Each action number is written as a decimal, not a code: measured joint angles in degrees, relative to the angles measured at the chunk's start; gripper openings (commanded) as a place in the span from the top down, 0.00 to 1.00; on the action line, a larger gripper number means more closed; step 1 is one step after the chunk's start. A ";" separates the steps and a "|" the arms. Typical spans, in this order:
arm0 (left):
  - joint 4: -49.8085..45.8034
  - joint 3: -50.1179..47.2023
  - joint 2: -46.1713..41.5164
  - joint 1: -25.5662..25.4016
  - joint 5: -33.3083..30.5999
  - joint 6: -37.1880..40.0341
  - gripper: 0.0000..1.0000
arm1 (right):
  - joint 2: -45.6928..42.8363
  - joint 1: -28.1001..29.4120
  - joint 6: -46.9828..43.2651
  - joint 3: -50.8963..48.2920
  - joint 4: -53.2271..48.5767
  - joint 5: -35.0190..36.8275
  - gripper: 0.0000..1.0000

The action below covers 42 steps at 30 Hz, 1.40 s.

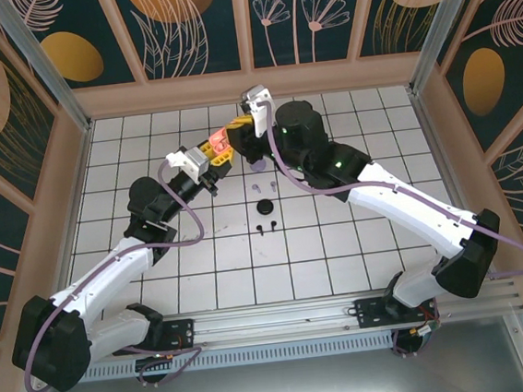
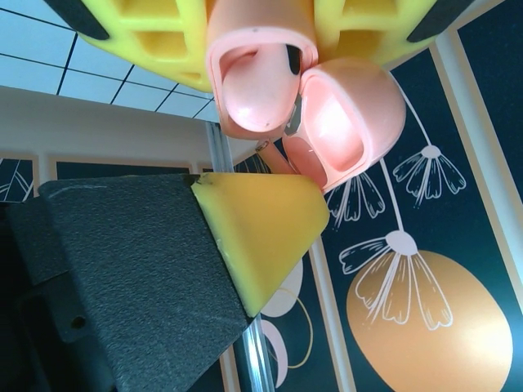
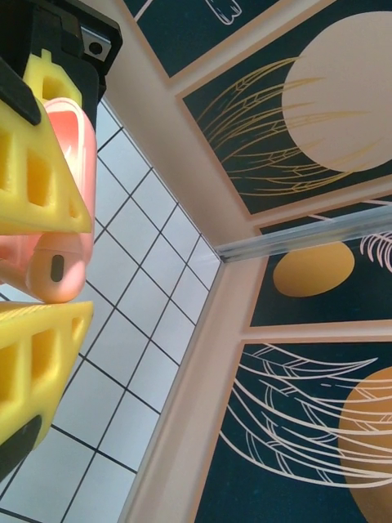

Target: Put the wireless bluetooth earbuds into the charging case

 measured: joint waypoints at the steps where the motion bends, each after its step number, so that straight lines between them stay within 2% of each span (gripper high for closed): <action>1: 0.00 0.00 0.00 0.00 0.00 -0.04 1.00 | 0.00 -0.22 0.00 -0.09 0.15 -0.09 0.77; 31: 0.76 0.00 0.55 0.00 -0.24 -0.92 1.00 | -1.27 -0.72 2.93 -4.17 3.65 -3.63 0.79; 42: -0.15 0.00 0.92 0.00 -0.24 -1.29 1.00 | -1.27 0.15 -2.27 -5.73 4.70 -1.22 0.79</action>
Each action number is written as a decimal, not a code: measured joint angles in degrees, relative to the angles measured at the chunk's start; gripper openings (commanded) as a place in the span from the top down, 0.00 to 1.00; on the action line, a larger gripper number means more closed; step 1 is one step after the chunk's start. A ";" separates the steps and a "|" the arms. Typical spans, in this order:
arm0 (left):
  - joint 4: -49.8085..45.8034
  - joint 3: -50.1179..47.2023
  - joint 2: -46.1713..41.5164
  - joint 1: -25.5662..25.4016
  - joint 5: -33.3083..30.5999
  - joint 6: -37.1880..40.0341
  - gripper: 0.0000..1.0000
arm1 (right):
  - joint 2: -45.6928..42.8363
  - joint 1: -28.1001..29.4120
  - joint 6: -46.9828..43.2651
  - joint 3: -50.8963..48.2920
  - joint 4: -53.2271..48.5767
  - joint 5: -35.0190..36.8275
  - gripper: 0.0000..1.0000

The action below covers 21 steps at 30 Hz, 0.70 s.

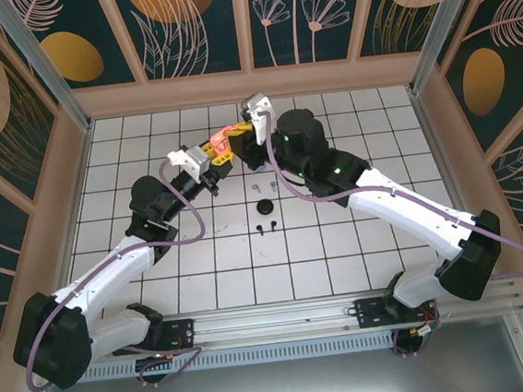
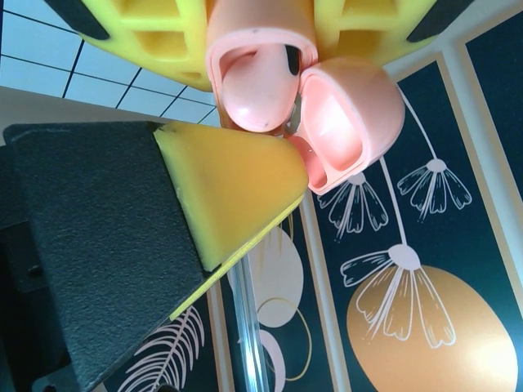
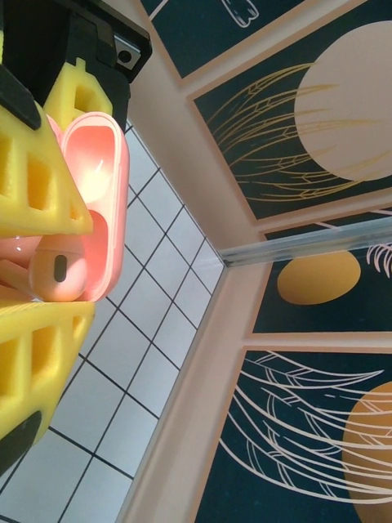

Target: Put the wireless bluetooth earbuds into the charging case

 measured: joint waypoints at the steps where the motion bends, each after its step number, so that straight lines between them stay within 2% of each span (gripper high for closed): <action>1: -0.20 0.00 0.00 0.00 0.00 0.00 1.00 | 0.00 0.04 -0.48 -0.17 0.11 0.11 0.79; 10: -0.85 0.00 0.37 0.00 0.24 -0.04 1.00 | -0.37 0.15 -3.93 -1.31 -0.33 -0.66 0.79; 21: -0.94 0.00 0.37 0.00 0.50 -0.33 1.00 | -0.55 0.15 -5.42 -1.38 -0.74 -0.94 0.73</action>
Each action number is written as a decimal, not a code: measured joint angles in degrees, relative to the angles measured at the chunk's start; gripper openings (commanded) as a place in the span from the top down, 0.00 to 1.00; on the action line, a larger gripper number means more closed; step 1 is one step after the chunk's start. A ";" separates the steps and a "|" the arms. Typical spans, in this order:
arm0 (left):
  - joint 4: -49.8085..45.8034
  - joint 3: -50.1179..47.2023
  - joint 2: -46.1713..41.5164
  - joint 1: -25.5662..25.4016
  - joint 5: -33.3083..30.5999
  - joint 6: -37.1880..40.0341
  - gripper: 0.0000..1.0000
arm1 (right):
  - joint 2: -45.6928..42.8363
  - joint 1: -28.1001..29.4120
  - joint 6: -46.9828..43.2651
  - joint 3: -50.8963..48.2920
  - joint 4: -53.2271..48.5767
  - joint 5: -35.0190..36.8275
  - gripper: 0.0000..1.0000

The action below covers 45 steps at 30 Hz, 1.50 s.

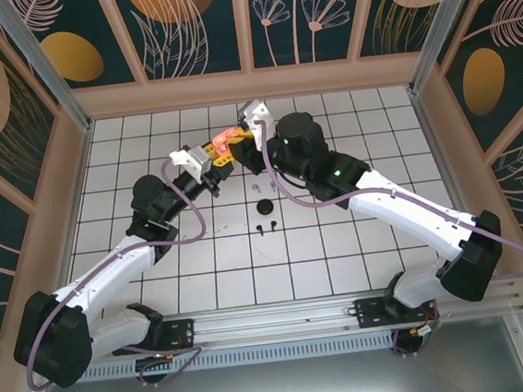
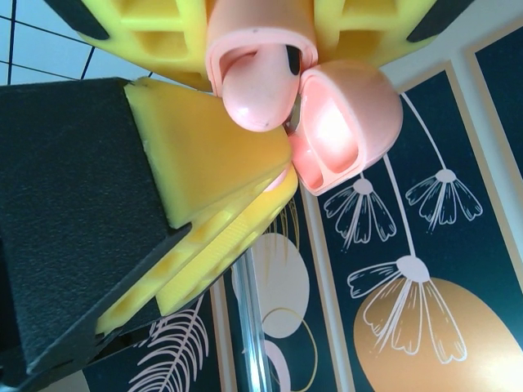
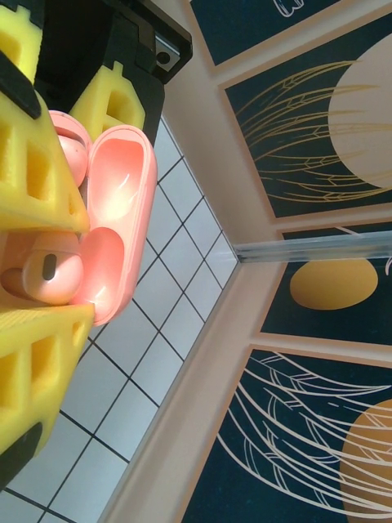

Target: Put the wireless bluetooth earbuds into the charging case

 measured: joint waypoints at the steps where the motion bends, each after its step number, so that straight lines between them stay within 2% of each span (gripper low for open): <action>1: 0.00 0.00 0.00 0.00 0.00 -0.07 1.00 | 0.00 0.00 0.02 0.00 0.00 0.02 0.72; 20: -0.02 0.22 0.79 -0.20 0.17 -0.09 1.00 | -1.07 -0.17 0.46 -1.16 -0.46 -0.11 0.63; 27: 0.02 0.52 1.38 -0.22 0.11 -0.09 1.00 | -1.90 -0.22 0.66 -1.92 -0.85 -0.33 0.54; 35: 0.50 0.98 2.49 -0.22 -0.24 -0.09 1.00 | -2.29 -0.22 0.66 -2.29 -1.99 -1.84 0.50; 45: 2.47 1.11 3.17 -0.22 -0.33 -0.11 1.00 | -5.51 -1.20 1.81 -3.04 -5.68 -3.43 0.31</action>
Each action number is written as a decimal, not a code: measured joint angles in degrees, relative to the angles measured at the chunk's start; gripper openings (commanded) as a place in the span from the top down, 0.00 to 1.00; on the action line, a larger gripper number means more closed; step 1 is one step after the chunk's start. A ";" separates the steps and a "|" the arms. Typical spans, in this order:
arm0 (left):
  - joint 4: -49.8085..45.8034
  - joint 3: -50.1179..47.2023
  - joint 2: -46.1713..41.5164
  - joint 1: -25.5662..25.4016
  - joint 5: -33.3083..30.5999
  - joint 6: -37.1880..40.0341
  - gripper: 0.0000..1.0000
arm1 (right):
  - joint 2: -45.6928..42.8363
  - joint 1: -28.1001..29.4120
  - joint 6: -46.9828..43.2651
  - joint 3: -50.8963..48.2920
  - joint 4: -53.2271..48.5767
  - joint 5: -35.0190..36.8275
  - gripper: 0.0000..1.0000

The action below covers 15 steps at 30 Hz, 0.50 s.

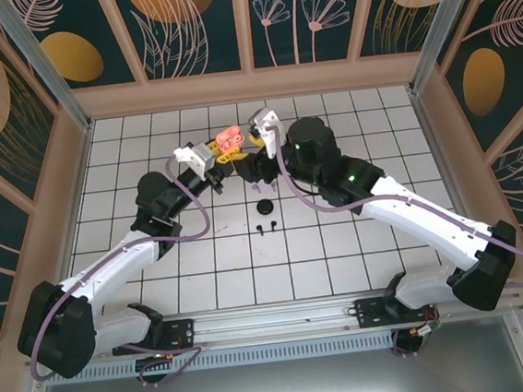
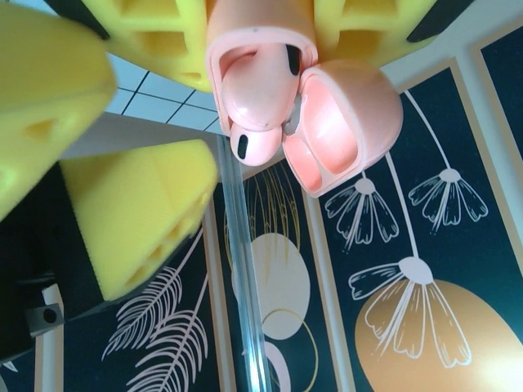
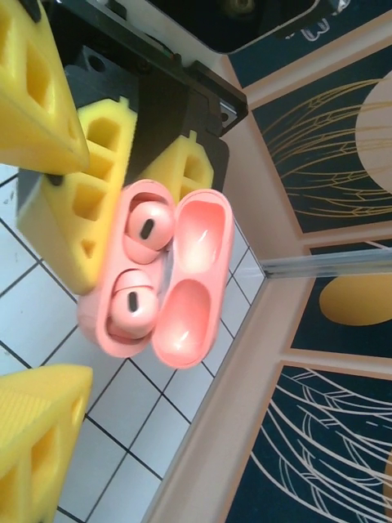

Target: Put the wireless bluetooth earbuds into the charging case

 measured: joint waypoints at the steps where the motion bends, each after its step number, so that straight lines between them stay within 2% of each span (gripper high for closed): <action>1: 0.35 0.07 0.00 0.00 -0.07 0.00 1.00 | -0.63 -0.52 0.33 0.00 -0.63 -0.66 0.29; 6: 1.44 0.13 0.11 0.00 -0.17 0.00 1.00 | -3.54 -4.15 3.37 0.61 -2.16 -4.66 0.29; 11: 2.34 0.13 0.72 0.00 -0.11 -0.02 1.00 | -2.12 -6.62 7.48 8.70 -6.43 -6.80 0.34; 14: 2.43 0.13 1.51 0.00 0.48 0.00 1.00 | 2.27 -7.67 9.62 17.53 -10.19 -7.19 0.49; 15: 2.43 0.13 1.86 0.00 0.87 0.00 1.00 | 4.42 -8.09 10.16 20.87 -11.65 -7.32 0.57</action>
